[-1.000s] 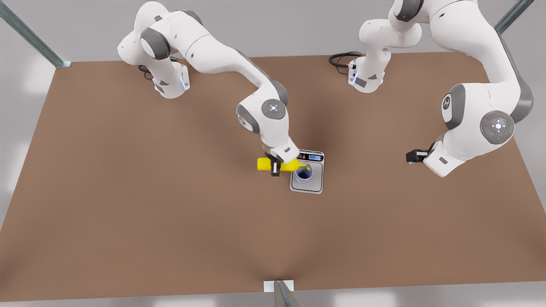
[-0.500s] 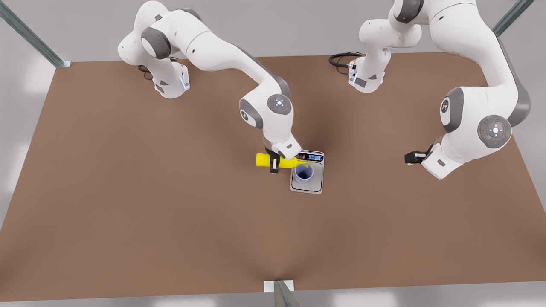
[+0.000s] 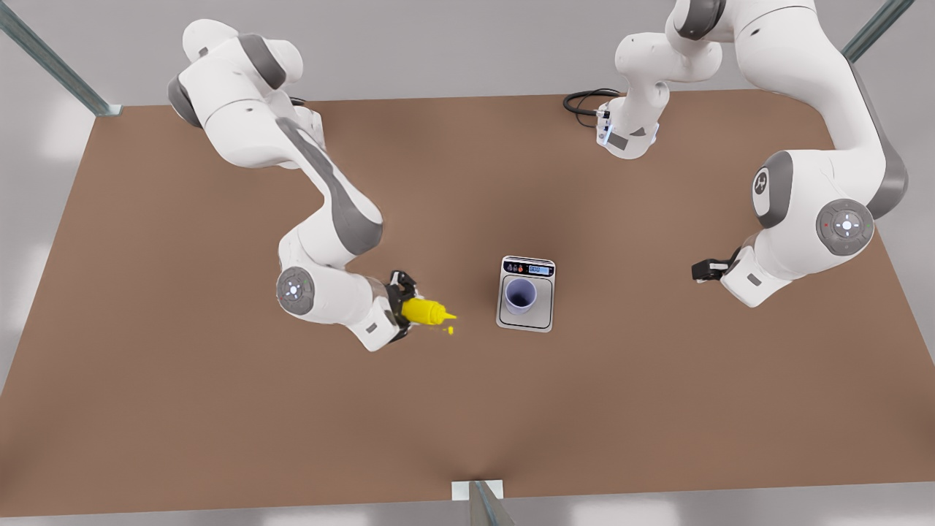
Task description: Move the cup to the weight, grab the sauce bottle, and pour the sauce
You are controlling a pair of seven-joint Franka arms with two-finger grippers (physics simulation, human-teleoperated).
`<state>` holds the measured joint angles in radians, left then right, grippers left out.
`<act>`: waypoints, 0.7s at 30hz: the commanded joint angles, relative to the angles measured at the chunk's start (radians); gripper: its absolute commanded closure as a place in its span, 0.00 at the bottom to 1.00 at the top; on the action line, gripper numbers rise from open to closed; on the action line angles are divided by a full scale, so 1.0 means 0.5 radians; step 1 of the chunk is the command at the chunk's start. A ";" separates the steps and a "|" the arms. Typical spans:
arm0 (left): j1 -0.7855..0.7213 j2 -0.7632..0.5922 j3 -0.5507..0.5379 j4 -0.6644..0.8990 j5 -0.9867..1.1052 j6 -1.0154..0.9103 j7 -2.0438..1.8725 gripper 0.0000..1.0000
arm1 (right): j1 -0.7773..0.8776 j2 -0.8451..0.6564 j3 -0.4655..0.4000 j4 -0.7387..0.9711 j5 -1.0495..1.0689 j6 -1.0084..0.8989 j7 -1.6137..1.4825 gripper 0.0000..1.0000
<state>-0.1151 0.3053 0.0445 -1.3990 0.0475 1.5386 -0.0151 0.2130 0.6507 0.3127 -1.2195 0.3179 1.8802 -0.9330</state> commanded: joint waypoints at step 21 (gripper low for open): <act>-0.003 0.000 0.000 0.003 0.003 0.006 0.006 0.00 | -0.816 0.039 0.019 -0.755 1.407 -0.008 -2.159 0.47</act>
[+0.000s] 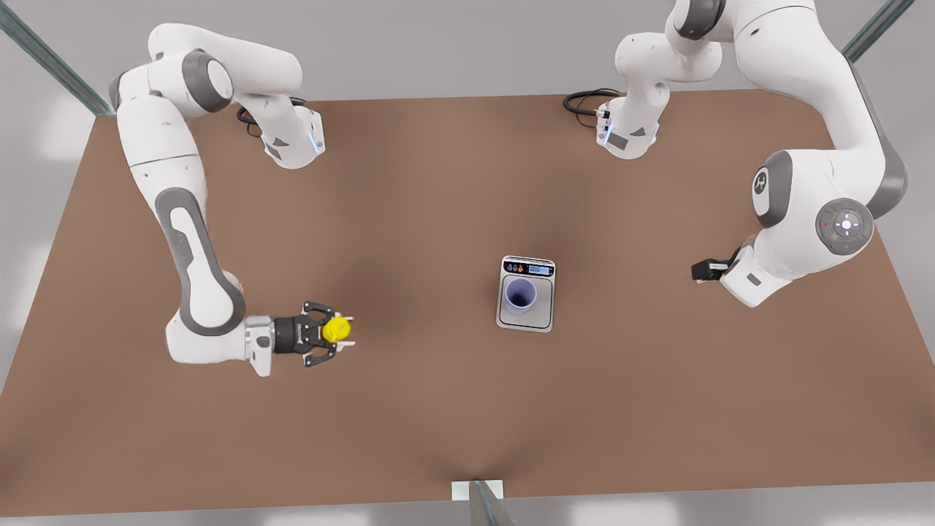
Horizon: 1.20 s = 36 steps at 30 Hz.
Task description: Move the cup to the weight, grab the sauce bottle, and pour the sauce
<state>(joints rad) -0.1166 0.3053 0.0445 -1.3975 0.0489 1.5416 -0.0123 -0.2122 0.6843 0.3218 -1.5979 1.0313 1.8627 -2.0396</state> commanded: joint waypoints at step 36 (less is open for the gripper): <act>0.000 0.024 0.000 0.000 0.000 -0.009 0.000 0.00 | -0.063 0.758 -0.076 0.189 0.349 -0.473 -0.866 0.47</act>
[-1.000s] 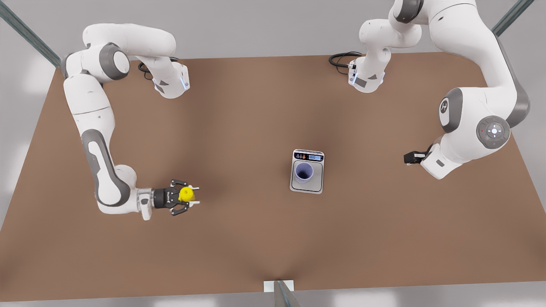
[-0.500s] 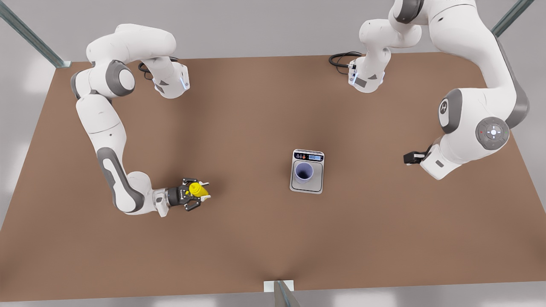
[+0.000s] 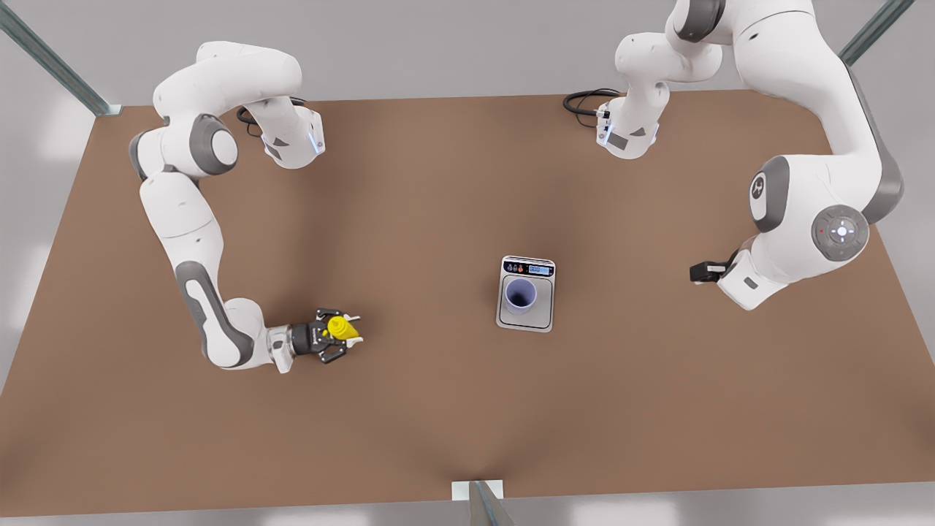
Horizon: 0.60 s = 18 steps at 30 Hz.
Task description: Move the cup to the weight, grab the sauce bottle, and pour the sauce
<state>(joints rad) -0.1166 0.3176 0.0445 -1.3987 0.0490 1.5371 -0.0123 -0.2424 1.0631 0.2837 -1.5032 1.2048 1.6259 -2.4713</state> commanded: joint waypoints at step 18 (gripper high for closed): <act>0.000 0.000 0.000 0.003 0.000 -0.003 -0.006 0.00 | 0.003 0.003 -0.018 0.006 0.008 0.003 0.034 0.00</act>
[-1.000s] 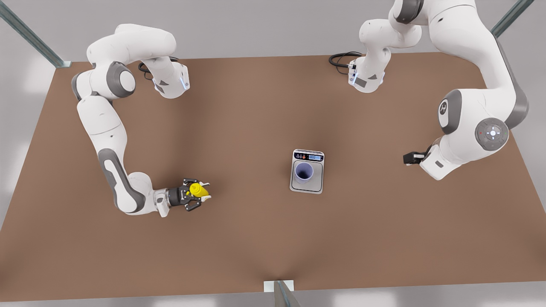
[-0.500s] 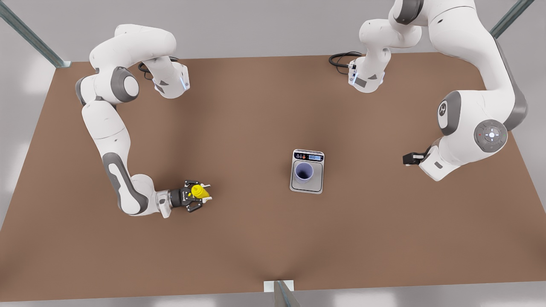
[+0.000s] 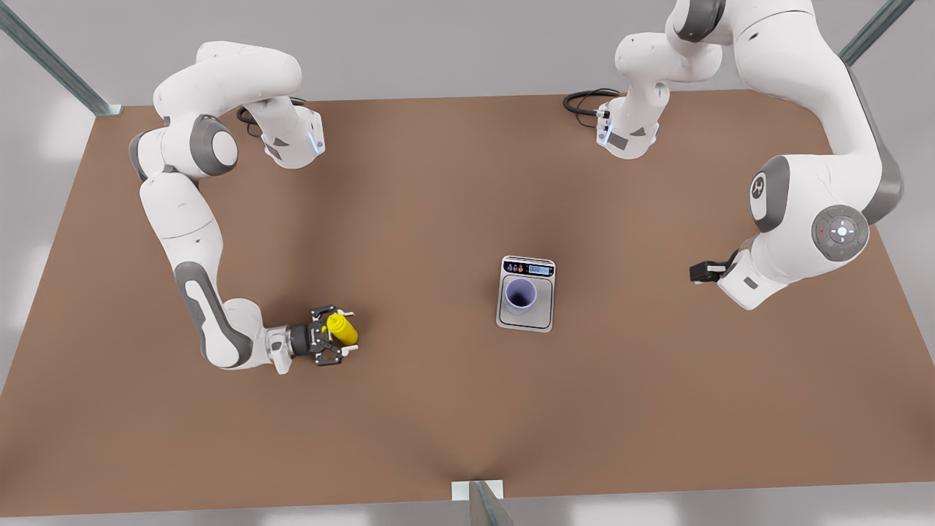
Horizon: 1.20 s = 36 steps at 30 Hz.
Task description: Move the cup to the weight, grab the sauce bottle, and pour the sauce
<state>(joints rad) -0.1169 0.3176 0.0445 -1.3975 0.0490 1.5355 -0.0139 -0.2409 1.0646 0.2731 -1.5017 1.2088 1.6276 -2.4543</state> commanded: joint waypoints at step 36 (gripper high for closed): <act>-0.006 0.000 0.000 0.003 0.000 -0.006 -0.003 0.00 | 0.064 -1.614 -0.065 0.202 -1.972 -0.197 3.058 0.00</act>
<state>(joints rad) -0.1197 0.3176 0.0445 -1.3960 0.0490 1.5324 -0.0153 -0.1139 0.2452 0.2407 -1.3880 0.1171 1.5301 -0.7505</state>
